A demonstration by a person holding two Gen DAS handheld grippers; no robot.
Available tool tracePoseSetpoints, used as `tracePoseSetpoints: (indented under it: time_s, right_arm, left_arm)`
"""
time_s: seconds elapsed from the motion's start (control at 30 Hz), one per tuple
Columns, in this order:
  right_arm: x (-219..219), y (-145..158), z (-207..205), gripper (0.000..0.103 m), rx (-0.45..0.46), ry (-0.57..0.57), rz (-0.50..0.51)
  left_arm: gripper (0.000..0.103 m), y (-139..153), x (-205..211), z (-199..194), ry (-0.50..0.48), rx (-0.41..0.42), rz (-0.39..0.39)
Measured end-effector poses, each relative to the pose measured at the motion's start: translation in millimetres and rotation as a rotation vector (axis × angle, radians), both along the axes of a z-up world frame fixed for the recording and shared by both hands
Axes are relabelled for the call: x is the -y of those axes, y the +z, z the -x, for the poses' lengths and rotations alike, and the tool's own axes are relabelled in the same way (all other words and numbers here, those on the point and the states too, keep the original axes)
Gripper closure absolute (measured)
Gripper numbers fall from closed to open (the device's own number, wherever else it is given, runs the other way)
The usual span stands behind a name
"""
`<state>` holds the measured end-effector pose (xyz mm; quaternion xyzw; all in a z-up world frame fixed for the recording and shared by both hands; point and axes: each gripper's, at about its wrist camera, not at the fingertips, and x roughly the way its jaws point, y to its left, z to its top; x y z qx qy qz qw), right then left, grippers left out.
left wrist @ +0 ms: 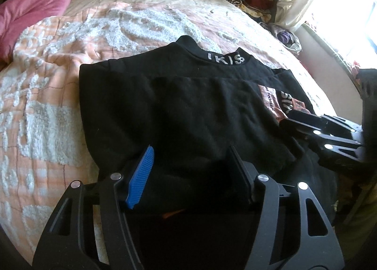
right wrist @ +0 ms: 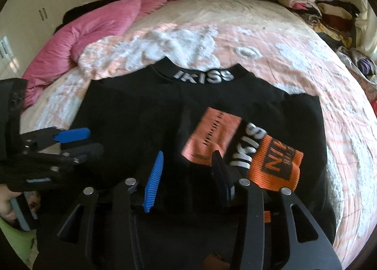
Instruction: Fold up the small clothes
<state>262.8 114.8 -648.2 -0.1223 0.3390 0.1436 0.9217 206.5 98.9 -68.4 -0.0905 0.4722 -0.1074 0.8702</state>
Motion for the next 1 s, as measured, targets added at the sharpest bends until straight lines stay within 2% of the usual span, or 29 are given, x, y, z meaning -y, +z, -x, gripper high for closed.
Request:
tracePoseSetpoints:
  time_s: [0.07, 0.13, 0.33, 0.47, 0.63, 0.87, 0.93, 1.0]
  right_arm:
    - [8, -8, -7, 0.06, -0.026, -0.05, 0.022]
    - [16, -13, -10, 0.06, -0.05, -0.051, -0.013]
    - [18, -13, -6, 0.059, -0.037, -0.059, -0.024]
    - [14, -9, 1, 0.046, -0.028, -0.054, -0.039]
    - [10, -6, 9, 0.036, -0.005, -0.05, -0.029]
    - [10, -2, 13, 0.035, 0.005, -0.056, -0.037]
    - [11, 0, 14, 0.029, 0.001, -0.049, -0.054]
    - [11, 1, 15, 0.027, 0.0, -0.047, -0.067]
  left_arm:
    - [0.047, 0, 0, 0, -0.002, 0.0, 0.005]
    - [0.047, 0, 0, -1, -0.003, -0.001, 0.006]
    - [0.047, 0, -1, 0, -0.001, -0.002, 0.008]
    - [0.047, 0, 0, 0, -0.001, -0.004, 0.006]
    - [0.047, 1, 1, 0, 0.001, -0.004, 0.004]
    - [0.046, 1, 2, -1, 0.0, -0.005, 0.001]
    - [0.045, 1, 1, -1, 0.0, -0.004, 0.001]
    - [0.044, 2, 3, -1, -0.002, -0.005, -0.002]
